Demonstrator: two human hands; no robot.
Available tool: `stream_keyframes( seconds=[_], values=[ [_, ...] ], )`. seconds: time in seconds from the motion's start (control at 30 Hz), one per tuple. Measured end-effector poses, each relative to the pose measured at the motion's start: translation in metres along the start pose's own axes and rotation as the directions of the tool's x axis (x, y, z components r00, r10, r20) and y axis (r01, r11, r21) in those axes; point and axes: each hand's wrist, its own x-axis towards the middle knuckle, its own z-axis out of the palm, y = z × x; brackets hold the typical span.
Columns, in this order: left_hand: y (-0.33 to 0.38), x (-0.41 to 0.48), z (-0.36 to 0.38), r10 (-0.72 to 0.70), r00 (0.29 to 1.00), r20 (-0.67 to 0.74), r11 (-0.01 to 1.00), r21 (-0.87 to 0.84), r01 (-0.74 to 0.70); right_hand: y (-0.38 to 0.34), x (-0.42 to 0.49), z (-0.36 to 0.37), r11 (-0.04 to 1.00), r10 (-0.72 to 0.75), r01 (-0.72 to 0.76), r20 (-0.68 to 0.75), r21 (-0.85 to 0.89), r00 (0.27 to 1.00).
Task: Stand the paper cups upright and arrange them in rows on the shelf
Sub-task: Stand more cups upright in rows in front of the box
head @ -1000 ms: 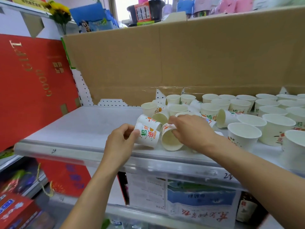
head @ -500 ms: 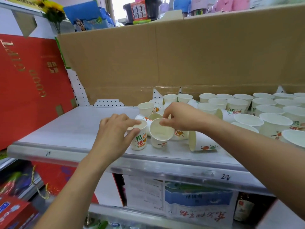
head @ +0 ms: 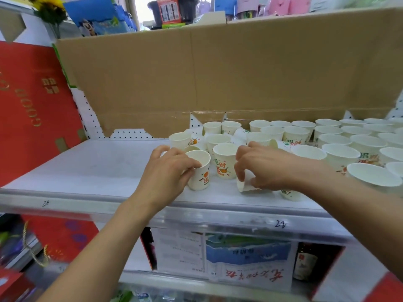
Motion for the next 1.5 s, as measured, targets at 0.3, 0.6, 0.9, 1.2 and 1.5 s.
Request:
stream_keyframes(
  seconds=[0.3,0.6,0.9,1.2,1.5],
  values=[
    [-0.005,-0.013,-0.021,-0.146,0.984,0.103,0.944,-0.283,0.170,0.015,-0.026,-0.011,0.969,0.088,-0.047,-0.164,0.242,0.983],
    [-0.001,-0.011,-0.022,-0.118,0.977,0.176,0.949,-0.271,0.163,0.020,-0.037,-0.016,0.986,0.081,-0.068,-0.078,0.149,0.994],
    [-0.036,0.023,-0.032,-0.491,0.869,0.064,0.778,-0.417,0.471,0.032,0.003,-0.049,0.949,-0.102,0.145,-0.163,0.279,0.981],
    [-0.070,0.057,-0.008,-0.652,0.633,0.418,0.571,-0.279,0.772,0.021,0.153,-0.033,0.944,-0.290,0.298,-0.075,0.145,0.954],
    [-0.074,0.060,-0.006,-0.629,0.718,0.298,0.636,-0.333,0.696,0.008,0.190,-0.011,0.935,-0.335,0.301,-0.187,-0.187,0.924]
  ],
)
